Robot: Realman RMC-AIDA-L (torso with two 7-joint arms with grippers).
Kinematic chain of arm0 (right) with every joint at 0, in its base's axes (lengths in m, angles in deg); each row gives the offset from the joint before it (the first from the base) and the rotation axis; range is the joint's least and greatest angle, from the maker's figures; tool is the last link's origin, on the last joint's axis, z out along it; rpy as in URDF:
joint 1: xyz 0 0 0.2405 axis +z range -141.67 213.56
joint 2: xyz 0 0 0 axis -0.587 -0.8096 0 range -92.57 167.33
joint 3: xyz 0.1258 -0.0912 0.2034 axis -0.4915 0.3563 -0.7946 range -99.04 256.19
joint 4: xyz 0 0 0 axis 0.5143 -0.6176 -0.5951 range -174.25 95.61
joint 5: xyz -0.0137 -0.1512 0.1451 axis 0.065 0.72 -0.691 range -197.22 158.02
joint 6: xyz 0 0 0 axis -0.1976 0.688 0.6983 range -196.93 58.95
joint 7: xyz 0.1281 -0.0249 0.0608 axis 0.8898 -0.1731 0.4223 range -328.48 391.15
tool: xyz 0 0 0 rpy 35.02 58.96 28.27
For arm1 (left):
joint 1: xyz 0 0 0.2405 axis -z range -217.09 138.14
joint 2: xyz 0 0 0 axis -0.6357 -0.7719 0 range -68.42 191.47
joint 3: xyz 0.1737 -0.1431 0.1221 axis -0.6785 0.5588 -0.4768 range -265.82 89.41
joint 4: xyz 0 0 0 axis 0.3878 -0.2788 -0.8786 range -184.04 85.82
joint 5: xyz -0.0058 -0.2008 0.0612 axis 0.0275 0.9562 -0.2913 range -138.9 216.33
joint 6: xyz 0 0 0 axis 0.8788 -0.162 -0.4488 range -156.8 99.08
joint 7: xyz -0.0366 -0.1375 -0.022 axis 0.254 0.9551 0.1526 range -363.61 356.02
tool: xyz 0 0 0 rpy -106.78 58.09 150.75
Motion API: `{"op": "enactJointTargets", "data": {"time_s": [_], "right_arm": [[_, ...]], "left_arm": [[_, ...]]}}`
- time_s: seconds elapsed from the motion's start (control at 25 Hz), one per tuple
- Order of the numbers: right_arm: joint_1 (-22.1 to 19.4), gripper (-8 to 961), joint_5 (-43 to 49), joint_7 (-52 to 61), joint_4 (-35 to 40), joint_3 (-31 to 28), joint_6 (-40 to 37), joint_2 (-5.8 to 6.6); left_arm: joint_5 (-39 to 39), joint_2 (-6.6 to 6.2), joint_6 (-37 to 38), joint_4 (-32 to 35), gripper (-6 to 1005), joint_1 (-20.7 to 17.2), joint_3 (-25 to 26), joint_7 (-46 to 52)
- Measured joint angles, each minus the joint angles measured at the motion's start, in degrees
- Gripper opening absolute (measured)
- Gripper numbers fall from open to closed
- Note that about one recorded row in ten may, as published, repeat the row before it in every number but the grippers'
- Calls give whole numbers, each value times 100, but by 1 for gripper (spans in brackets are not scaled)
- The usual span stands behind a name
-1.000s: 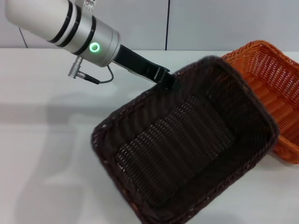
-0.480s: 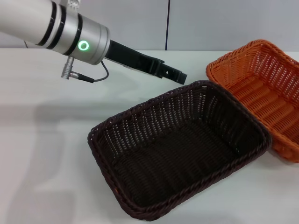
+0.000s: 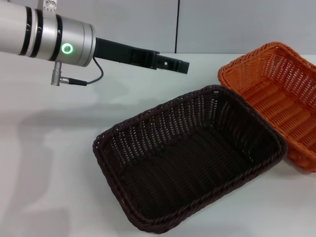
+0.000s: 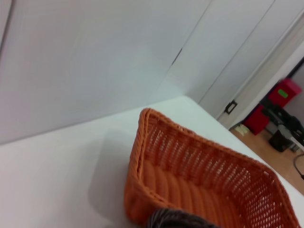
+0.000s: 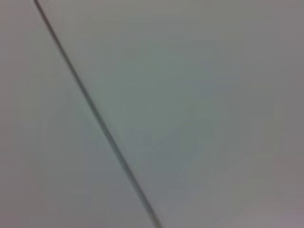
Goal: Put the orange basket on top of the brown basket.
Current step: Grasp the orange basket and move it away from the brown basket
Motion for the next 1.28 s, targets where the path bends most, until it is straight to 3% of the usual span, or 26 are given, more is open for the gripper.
{"op": "enactJointTargets", "data": {"time_s": [0.04,0.08,0.12,0.16,0.2,0.24,0.36,0.4,0.44,0.56,0.6,0.64,0.76,0.8,0.84,1.08,1.28], "right_arm": [[0,839,0,0,0,0,0,0],[-333,839,379,1268,467,496,-188,103],[-333,839,379,1268,467,496,-188,103],[-492,839,703,2061,679,605,-421,177],[-720,839,1236,3196,955,609,-1009,346],[-720,839,1236,3196,955,609,-1009,346],[-979,839,1883,4713,1254,467,-1968,676],[-1075,839,2419,5685,1435,218,-2530,914],[-1075,839,2419,5685,1435,218,-2530,914],[-1059,839,3595,6893,1869,-544,-3352,1232],[-970,839,4505,7436,2272,-958,-3711,1349],[-970,839,4505,7436,2272,-958,-3711,1349],[-706,838,5855,8020,2790,-1343,-4125,1532],[-450,838,6542,8105,2853,-1451,-4386,1677],[-450,838,6542,8105,2853,-1451,-4386,1677],[527,838,8713,8315,2655,-1524,-5179,2127],[893,838,9497,8452,2646,-1479,-5410,2250]], "left_arm": [[0,0,0,0,846,0,0,0],[41,3,6,16,846,-14,36,-79],[112,13,21,48,846,-28,101,-205],[112,13,21,48,846,-28,101,-205],[185,18,87,122,846,-55,179,-341],[190,17,97,130,846,-56,179,-352],[201,13,131,171,846,-41,181,-435],[202,16,138,229,846,-9,175,-511],[202,16,138,229,846,-9,175,-511],[203,16,186,291,846,36,142,-558],[203,13,256,326,846,55,125,-602],[203,13,256,326,846,55,125,-602],[203,6,308,347,846,81,122,-648],[201,2,317,356,845,100,118,-675],[201,2,317,356,845,100,118,-675],[172,-3,332,365,845,137,112,-700],[153,-42,358,426,845,155,113,-700]]}}
